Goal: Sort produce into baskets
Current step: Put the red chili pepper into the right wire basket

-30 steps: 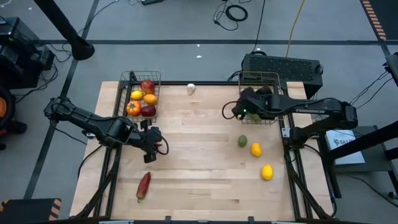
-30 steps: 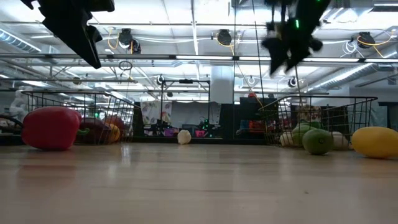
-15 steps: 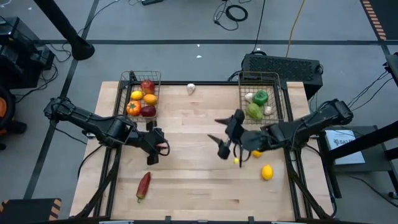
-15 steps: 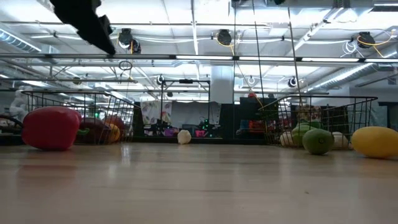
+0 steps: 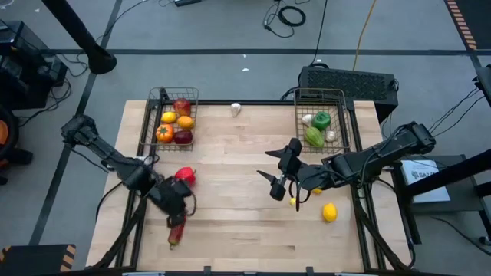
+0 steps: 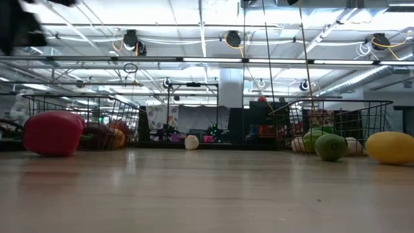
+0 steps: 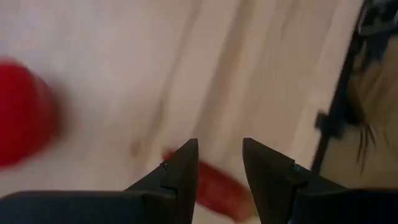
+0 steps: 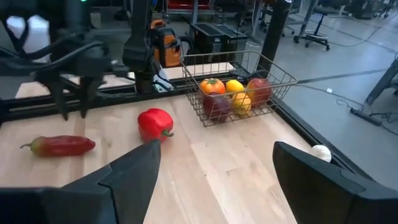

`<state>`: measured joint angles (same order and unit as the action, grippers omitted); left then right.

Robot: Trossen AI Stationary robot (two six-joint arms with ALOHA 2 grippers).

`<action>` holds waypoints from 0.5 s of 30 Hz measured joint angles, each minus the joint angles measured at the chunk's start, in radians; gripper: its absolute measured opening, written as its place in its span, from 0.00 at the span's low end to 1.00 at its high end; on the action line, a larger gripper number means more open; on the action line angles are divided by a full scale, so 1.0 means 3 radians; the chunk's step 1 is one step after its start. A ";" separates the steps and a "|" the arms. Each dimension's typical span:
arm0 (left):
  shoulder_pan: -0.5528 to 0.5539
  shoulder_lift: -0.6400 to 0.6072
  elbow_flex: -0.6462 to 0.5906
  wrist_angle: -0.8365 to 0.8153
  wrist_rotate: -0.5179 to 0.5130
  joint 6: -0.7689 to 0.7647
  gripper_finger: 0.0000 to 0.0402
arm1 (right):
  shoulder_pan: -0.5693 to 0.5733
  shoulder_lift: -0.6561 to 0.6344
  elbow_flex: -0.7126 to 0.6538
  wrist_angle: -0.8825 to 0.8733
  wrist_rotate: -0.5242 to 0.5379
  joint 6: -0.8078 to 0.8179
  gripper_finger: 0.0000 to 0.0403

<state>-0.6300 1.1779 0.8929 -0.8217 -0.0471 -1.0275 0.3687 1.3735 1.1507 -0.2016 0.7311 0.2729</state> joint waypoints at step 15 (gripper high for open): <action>-0.0974 0.0750 0.0000 -0.0057 -0.0854 -0.1310 0.33 | -0.0097 0.0000 -0.0001 0.0015 -0.0001 0.0075 0.75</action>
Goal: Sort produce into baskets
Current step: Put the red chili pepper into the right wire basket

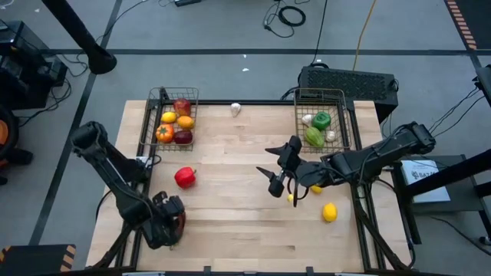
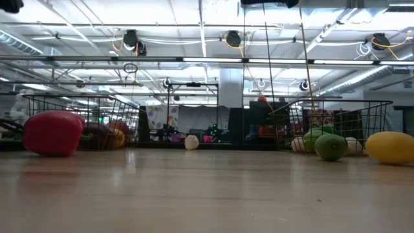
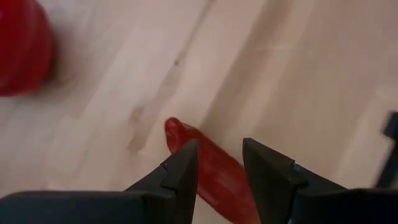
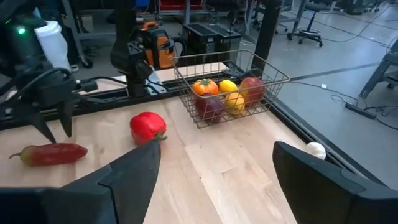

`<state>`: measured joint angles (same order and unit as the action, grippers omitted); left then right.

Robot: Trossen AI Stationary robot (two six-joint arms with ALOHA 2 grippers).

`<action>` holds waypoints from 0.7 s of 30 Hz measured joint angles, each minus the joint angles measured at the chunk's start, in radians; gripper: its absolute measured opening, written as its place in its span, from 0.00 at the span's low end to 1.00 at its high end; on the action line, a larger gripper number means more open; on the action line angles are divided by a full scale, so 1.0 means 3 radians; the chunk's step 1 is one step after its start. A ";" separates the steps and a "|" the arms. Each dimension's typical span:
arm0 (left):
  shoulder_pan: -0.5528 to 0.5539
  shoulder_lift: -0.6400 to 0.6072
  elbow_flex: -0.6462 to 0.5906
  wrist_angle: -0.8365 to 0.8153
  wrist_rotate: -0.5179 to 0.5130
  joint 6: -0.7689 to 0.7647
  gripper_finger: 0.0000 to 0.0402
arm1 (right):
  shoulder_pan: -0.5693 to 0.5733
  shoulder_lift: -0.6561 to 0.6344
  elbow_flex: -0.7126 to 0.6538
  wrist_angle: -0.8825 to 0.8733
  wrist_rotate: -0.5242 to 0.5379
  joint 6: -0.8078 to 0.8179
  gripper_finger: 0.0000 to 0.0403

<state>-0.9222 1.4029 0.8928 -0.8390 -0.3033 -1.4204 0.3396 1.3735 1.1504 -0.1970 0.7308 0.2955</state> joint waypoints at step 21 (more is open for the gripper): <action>-0.0085 0.0373 0.0000 0.0011 0.0152 -0.0441 0.72 | -0.0063 -0.0001 -0.0004 -0.0003 -0.0013 -0.0175 0.75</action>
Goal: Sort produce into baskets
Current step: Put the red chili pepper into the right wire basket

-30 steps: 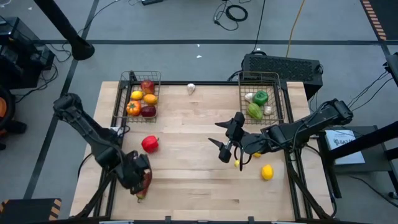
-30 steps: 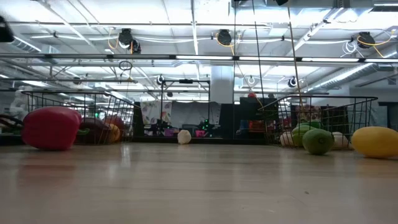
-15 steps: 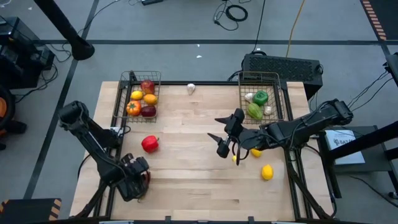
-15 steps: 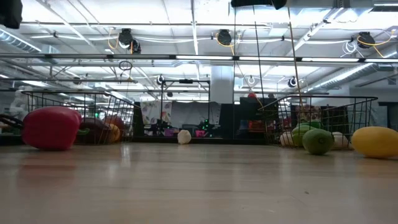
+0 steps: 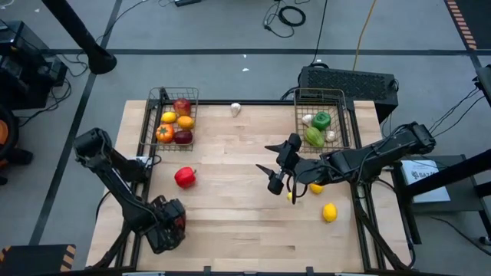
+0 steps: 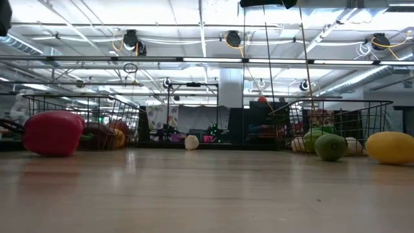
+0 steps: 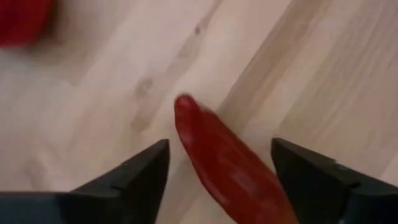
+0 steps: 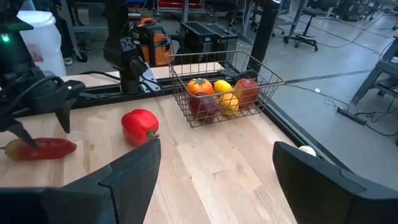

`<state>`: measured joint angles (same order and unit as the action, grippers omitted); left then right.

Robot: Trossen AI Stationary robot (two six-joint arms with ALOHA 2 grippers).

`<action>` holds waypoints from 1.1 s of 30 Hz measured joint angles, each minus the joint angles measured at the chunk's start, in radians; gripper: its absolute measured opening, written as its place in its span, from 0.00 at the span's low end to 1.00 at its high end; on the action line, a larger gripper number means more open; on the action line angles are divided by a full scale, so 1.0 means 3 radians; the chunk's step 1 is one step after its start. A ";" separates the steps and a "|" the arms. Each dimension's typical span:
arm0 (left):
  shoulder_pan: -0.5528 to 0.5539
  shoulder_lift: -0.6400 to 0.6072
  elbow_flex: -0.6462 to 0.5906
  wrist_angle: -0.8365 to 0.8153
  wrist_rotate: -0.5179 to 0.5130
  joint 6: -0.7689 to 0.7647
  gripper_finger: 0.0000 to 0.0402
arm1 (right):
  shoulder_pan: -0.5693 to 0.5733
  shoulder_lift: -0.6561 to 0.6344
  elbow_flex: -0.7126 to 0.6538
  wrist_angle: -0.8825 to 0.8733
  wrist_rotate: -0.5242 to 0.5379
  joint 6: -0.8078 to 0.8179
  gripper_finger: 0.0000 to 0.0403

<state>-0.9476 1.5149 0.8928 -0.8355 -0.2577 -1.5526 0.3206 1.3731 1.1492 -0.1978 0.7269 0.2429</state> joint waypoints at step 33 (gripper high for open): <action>-0.0381 0.0392 -0.0001 0.0430 0.0338 -0.0622 0.86 | -0.0025 0.0000 0.0000 -0.0003 0.0002 -0.0066 0.75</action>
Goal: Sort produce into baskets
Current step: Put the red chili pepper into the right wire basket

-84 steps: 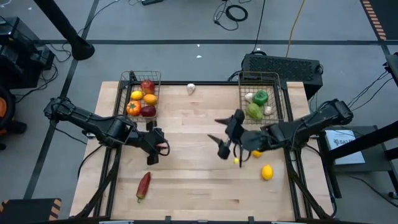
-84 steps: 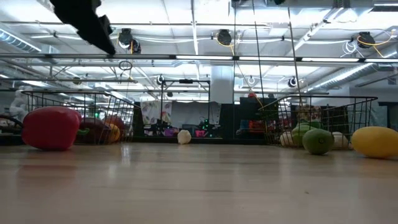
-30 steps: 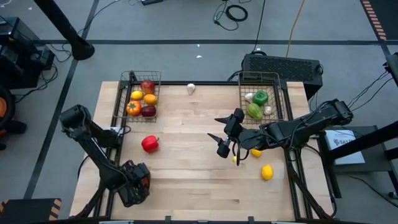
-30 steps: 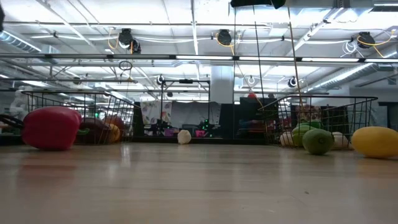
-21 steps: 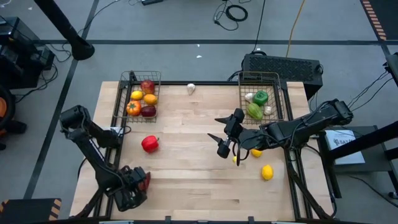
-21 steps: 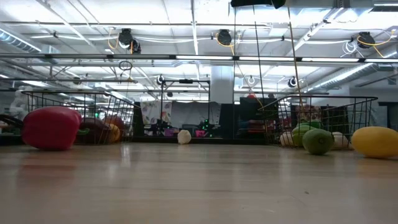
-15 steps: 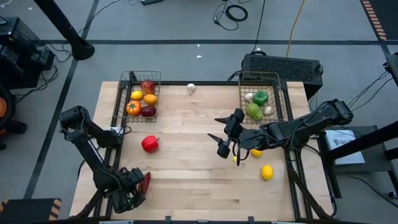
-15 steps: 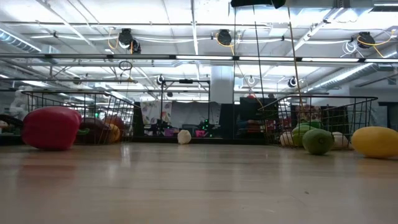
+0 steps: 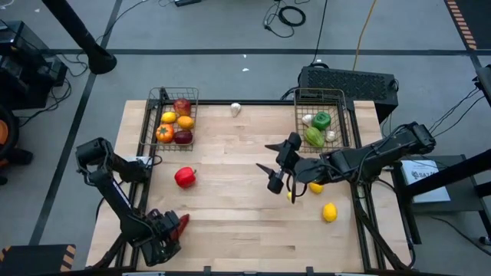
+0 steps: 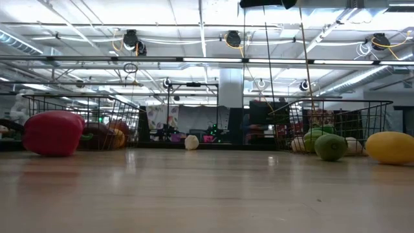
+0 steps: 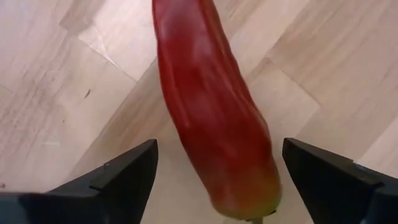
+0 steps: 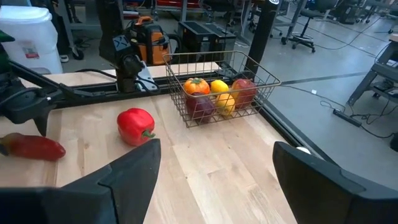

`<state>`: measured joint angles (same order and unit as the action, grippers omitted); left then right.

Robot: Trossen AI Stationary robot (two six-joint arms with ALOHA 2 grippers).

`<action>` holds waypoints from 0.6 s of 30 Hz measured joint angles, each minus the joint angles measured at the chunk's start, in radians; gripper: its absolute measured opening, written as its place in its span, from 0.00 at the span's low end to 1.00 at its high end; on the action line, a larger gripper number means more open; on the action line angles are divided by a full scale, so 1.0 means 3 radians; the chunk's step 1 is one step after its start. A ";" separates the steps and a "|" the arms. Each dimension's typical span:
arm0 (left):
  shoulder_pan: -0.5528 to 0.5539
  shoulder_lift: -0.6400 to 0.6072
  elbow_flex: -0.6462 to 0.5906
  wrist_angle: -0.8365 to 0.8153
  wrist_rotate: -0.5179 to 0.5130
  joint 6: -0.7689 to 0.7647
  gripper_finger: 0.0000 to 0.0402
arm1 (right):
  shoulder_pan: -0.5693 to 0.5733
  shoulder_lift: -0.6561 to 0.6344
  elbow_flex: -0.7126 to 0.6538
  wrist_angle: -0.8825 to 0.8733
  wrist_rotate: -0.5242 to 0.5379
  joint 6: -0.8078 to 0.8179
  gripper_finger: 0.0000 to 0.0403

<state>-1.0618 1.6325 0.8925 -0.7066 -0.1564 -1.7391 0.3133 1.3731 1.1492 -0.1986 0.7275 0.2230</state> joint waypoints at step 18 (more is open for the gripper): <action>0.0099 -0.0001 0.0000 -0.0112 0.0083 0.0608 0.62 | -0.0016 0.0000 0.0001 0.0000 0.0000 0.0000 0.75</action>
<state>-1.0321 1.6321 0.8925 -0.7403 -0.1315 -1.5568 0.3084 1.3731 1.1496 -0.1986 0.7277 0.2230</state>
